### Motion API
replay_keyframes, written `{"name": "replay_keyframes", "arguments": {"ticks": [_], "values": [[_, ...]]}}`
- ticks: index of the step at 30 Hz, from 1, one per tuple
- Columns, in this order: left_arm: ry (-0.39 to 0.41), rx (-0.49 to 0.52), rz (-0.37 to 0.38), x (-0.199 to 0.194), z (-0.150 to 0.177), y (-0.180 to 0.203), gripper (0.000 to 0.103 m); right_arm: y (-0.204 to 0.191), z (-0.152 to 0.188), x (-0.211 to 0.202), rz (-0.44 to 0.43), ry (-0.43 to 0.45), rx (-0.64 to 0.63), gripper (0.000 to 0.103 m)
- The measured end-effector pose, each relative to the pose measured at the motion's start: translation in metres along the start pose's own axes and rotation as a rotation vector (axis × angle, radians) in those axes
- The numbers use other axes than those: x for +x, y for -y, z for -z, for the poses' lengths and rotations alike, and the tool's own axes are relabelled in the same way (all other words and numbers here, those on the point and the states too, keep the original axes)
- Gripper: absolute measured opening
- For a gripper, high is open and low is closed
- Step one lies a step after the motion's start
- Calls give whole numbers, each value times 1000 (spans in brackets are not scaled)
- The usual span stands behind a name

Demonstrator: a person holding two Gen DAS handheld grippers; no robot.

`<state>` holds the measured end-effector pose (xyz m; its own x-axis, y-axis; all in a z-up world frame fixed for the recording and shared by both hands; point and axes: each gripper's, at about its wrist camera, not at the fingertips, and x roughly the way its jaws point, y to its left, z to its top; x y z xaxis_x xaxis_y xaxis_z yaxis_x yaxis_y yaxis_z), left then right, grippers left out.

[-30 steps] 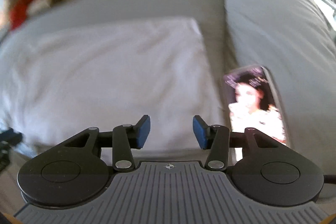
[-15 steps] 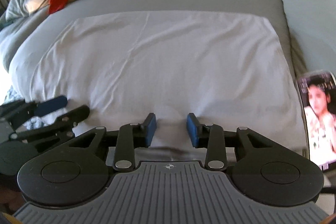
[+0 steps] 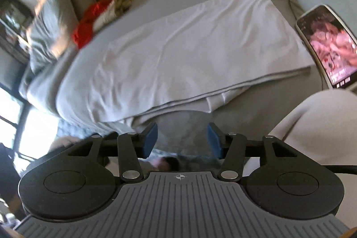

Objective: Fold clothes

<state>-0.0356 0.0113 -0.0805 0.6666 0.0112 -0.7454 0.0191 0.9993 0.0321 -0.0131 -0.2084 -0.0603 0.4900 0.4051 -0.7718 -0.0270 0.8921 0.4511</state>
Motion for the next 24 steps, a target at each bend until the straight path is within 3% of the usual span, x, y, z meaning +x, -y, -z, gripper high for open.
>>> {"name": "replay_keyframes", "arguments": {"ticks": [11,16,18,21,24], "values": [[5,4,42,-22,3,10,54,15,31,-19,-64,49,68,55],[76,24,20,-12,-17,15,58,23,22,-22,-35,121,75,55],[119,45,-6,0,-31,19,57,17,9,-17,-22,168,12,52],[158,83,-61,31,-47,25,56,-1,-15,7,43,210,-125,39],[81,64,-81,58,-43,21,50,-15,-35,37,93,215,-219,39]]}}
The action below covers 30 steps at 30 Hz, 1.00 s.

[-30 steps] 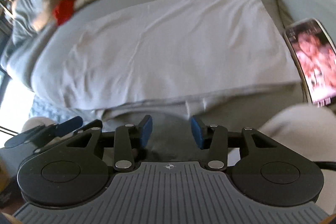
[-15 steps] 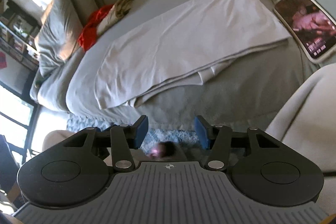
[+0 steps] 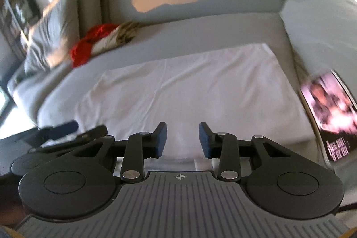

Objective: Fold clothes

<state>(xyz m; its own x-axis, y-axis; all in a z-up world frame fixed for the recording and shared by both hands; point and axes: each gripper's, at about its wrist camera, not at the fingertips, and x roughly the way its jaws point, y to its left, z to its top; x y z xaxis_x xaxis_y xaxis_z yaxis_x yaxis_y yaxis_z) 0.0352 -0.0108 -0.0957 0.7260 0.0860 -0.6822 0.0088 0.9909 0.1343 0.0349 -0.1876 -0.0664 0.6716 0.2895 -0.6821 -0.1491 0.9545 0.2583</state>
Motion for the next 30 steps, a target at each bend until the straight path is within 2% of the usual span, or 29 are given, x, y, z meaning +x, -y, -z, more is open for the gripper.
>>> {"name": "replay_keyframes", "arguments": {"ticks": [2,5,6,8,10,11,12,13,14,16,17,19,20,23,27,28,30], "values": [[-59,-16,0,13,8,-2,47,0,-1,20,28,-43,-1,39],[-78,4,12,2,21,-4,47,4,10,37,41,-135,2,40],[-118,10,31,-2,21,-4,47,4,13,31,39,-133,-7,40],[-171,-17,82,-11,22,-8,48,7,13,17,37,-207,14,39],[-140,-29,84,-25,21,-8,54,19,18,-1,1,-233,102,40],[-121,-37,86,-31,20,-9,56,25,21,-10,-16,-242,147,45],[-95,-47,91,-37,17,-10,59,33,25,-22,-34,-199,187,53],[-70,-57,95,-42,15,-11,60,41,29,-33,-52,-154,229,71],[-46,-72,101,-47,13,-11,61,55,34,-46,-68,-95,299,80],[-21,-99,103,-49,12,-12,62,83,41,-59,-97,-8,445,78],[-16,-107,100,-49,12,-12,62,97,43,-64,-107,27,520,73],[-28,-118,96,-46,14,-12,62,118,48,-63,-125,57,636,64],[-37,-124,96,-44,15,-11,62,128,51,-63,-134,71,693,64],[-53,-124,103,-39,15,-8,62,143,59,-47,-176,41,805,64],[-63,-113,111,-32,15,-6,62,142,63,-17,-191,7,852,62],[-66,-112,113,-30,15,-5,62,142,65,-10,-191,-1,863,57],[-69,-112,114,-26,15,-5,62,144,68,0,-207,7,883,57]]}}
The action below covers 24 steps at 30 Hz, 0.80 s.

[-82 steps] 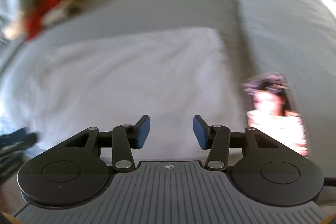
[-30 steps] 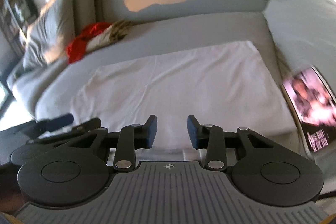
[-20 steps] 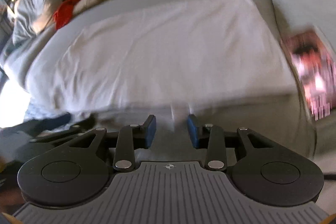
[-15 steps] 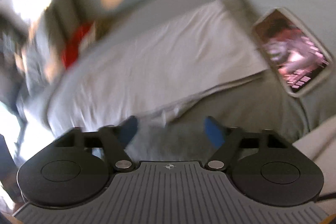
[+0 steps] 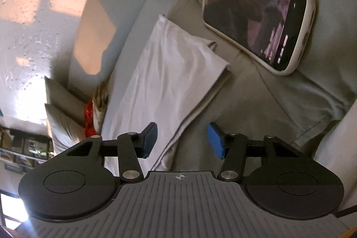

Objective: Fold clothes

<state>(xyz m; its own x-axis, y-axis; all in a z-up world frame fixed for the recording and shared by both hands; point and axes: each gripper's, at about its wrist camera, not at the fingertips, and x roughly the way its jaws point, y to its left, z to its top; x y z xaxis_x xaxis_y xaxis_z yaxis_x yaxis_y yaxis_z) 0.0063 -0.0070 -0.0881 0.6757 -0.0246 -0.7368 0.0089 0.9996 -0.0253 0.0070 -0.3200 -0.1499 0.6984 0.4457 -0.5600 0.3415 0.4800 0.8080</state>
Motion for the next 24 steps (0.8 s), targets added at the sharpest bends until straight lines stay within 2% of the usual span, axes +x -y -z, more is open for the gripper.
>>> {"name": "replay_keyframes", "arguments": {"ticks": [4,7,10,12,17,19,22,24], "values": [[-14,-5,8,7,1,1,62,5,-4,11,-48,21,16,57],[-22,-3,13,11,1,-1,62,-1,-6,17,-22,42,-3,54],[-22,-13,14,12,0,-4,62,-11,-10,21,21,78,-41,47],[-20,-21,15,12,-1,-7,62,-13,-16,29,42,100,-47,46],[-11,-47,21,11,-2,-15,62,-10,-26,40,26,179,-26,48],[-12,-60,29,12,-2,-19,62,-12,-27,45,26,218,-61,50],[-4,-83,44,9,-1,-28,62,-16,-30,53,17,264,-128,59],[1,-104,49,7,-2,-37,62,-20,-34,60,39,279,-167,59]]}}
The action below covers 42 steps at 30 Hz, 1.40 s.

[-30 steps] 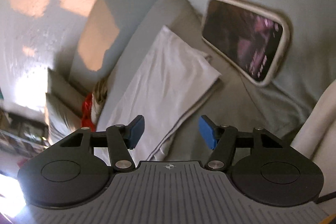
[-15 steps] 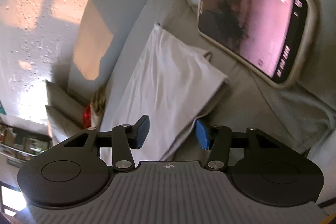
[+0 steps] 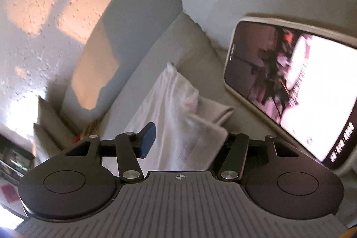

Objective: Fold clothes

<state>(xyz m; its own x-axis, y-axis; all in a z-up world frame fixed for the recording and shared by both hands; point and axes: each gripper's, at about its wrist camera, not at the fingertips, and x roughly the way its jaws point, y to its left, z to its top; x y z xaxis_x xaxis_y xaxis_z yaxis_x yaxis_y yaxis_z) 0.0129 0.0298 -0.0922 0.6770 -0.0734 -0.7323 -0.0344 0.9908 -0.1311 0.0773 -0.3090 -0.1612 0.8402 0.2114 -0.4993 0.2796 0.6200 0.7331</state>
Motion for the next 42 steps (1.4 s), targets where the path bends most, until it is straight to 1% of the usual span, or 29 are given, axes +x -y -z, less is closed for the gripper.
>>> {"name": "replay_keyframes", "arguments": {"ticks": [1,2,3,5,7,9,11,12,13,15,18,19,21,23,25,26,27,30,33,35,37,39,42], "values": [[0,-12,-7,-2,-3,-6,62,-2,-1,2,11,1,-13,51],[0,-24,-14,-4,-7,-12,62,-5,-4,4,42,-6,-26,22],[0,-36,-21,-6,-10,-18,62,-6,-7,5,63,-22,-21,6],[1,-60,-36,-10,-16,-31,62,-11,-11,4,104,-41,-22,7],[-13,-75,-57,-12,-27,-44,62,-35,-12,4,163,-40,-117,6],[-22,-70,-100,-13,-45,-60,62,-62,-11,4,215,-35,-226,6],[2,-68,-152,-14,-60,-77,63,-95,-4,7,251,-30,-352,6],[24,-78,-170,-12,-65,-87,65,-113,1,9,265,-28,-417,6],[45,-88,-189,-10,-70,-97,64,-130,6,11,279,-26,-482,6],[88,-112,-219,-5,-78,-118,64,-173,27,19,288,-13,-629,6],[125,-204,-193,5,-68,-147,63,-221,76,20,249,-13,-814,6],[118,-228,-186,9,-63,-155,61,-235,98,21,222,-20,-883,6],[88,-271,-176,15,-59,-168,60,-262,142,21,167,-38,-1009,6],[96,-301,-170,13,-59,-175,61,-275,183,31,122,-104,-1101,6],[103,-317,-191,12,-59,-180,61,-289,223,41,78,-172,-1190,6],[93,-327,-192,13,-59,-182,61,-289,239,50,86,-227,-1202,6],[82,-338,-193,15,-59,-184,61,-288,246,58,102,-261,-1202,6],[67,-353,-191,17,-59,-186,61,-287,246,64,127,-264,-1181,6],[74,-358,-192,14,-59,-187,61,-292,232,59,127,-277,-1098,6],[81,-363,-191,14,-59,-187,61,-300,226,54,114,-254,-1064,6],[80,-367,-191,14,-60,-189,61,-307,232,45,95,-236,-1060,6],[78,-370,-194,14,-60,-190,61,-315,234,44,62,-246,-1049,6],[80,-377,-206,14,-60,-193,61,-325,242,46,41,-245,-1077,6]]}}
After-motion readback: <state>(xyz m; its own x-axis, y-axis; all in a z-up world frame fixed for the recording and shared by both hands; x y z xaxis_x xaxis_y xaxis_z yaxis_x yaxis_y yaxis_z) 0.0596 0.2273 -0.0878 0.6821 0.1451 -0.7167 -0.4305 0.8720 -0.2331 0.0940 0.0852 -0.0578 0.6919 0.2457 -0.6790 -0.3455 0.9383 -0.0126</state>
